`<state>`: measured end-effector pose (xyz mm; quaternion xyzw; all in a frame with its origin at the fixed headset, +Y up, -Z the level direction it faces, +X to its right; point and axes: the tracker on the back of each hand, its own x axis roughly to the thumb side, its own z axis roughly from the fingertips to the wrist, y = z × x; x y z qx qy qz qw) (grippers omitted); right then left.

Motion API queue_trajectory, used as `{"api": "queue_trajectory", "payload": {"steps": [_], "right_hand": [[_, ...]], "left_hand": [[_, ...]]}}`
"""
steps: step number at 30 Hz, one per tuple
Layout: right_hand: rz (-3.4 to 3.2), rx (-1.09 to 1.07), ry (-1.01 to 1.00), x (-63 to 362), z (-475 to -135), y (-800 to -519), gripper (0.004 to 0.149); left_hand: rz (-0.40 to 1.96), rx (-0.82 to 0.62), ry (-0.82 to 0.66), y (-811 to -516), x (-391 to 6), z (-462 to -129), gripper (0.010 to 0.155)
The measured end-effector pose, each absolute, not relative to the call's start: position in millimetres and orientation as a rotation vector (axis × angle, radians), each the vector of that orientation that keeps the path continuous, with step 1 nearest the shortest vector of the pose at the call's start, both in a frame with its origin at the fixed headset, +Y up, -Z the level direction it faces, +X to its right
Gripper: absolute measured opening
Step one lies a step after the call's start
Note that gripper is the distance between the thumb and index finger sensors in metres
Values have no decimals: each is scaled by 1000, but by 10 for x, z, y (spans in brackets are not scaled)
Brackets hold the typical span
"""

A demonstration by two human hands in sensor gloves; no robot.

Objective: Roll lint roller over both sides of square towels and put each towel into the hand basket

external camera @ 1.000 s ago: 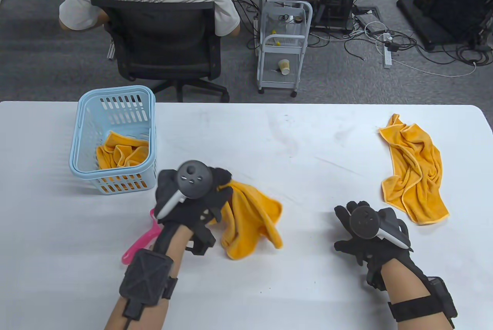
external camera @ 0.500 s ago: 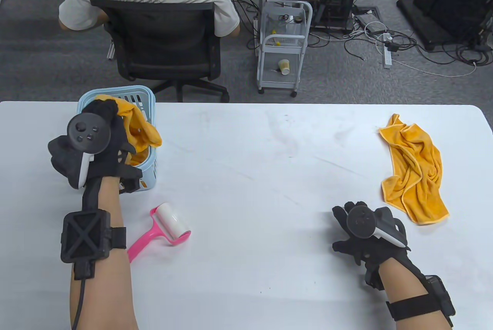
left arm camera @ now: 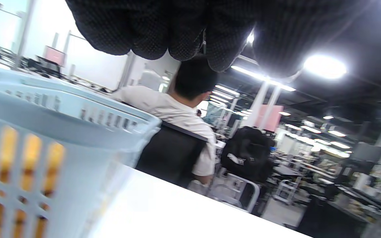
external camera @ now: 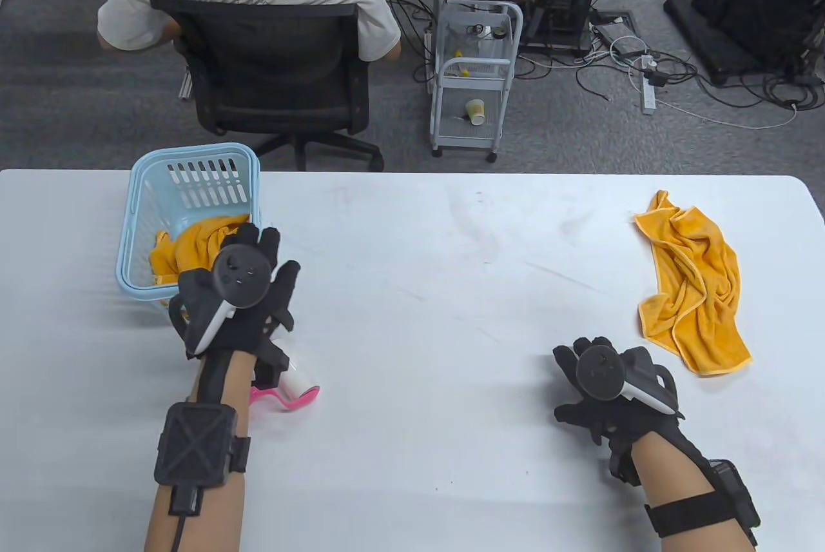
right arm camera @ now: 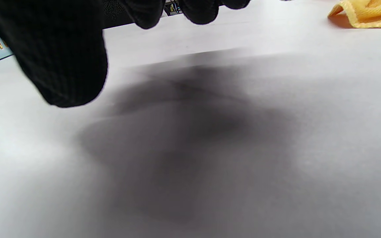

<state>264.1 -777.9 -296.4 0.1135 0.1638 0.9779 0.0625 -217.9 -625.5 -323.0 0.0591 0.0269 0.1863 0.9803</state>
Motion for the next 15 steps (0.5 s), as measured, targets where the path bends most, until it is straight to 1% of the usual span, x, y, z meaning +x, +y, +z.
{"api": "queue_trajectory", "payload": {"steps": [2,5,8,12,15], "right_hand": [[2962,339,499,2636,-2963,-7795,93],[2969,331,499,2634,-2954,-7811,93],[2966,315,483,2641,-2948,-7811,94],[2977,288,438,2654,-2944,-7812,95],[2980,186,365,2751,-2994,-7787,96]], "left_hand": [[388,97,-1,-6311,-1954,-3108,61],[379,77,-65,-6523,-1600,-2909,62],[325,64,-87,-6749,-1407,-2775,63],[296,28,-98,-6945,-1354,-2749,63],[318,18,-96,-7004,-1365,-2762,63]]}}
